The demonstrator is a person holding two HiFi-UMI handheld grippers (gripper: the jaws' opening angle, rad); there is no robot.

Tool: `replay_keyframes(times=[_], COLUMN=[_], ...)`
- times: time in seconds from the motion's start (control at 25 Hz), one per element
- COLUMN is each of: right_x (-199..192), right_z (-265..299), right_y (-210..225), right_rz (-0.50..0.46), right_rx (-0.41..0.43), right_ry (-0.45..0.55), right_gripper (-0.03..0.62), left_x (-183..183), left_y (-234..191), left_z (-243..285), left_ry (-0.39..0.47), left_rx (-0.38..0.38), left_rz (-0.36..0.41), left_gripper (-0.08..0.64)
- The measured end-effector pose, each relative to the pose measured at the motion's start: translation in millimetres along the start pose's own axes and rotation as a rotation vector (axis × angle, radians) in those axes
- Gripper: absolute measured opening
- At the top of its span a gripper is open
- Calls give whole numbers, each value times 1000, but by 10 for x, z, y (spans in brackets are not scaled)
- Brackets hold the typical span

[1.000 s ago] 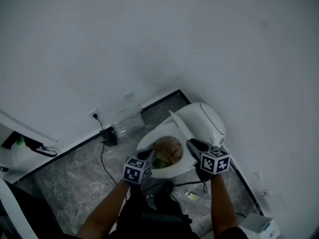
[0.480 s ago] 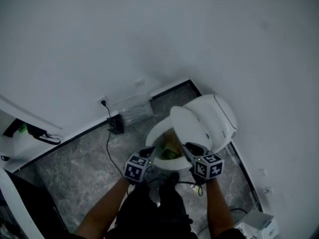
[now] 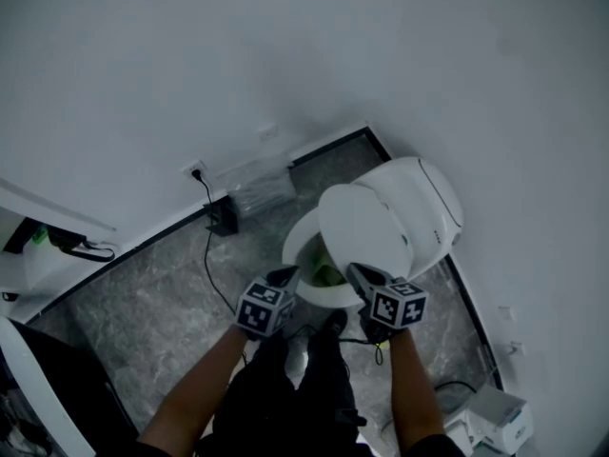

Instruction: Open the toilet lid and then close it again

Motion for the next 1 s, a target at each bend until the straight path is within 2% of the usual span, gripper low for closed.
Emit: replay_keyframes(times=[0.36, 0.72, 1.0], right_x=[-375, -792, -1121], right_z=[318, 652, 922], right_y=[-205, -326, -346], right_rz=[-131, -199, -212], right_rx=[-59, -118, -161], right_ry=[-86, -158, -212], right_gripper=[18, 18, 17], left_x=[-170, -423, -652], left_y=[-108, -280, -441], left_z=[-32, -95, -62], left_ry=[-22, -48, -57], left_rx=[-14, -30, -40], left_rz=[-5, -16, -22], left_gripper=[9, 8, 9])
Point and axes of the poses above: the fingertips, and each gripper's own axes: z forward along the fingers, y to its right, x out of its top, the point moved 4 cm from there along -z, backward along the fingers, and after that the axes turned 14 degrees about -x, right-handed, at the moved point
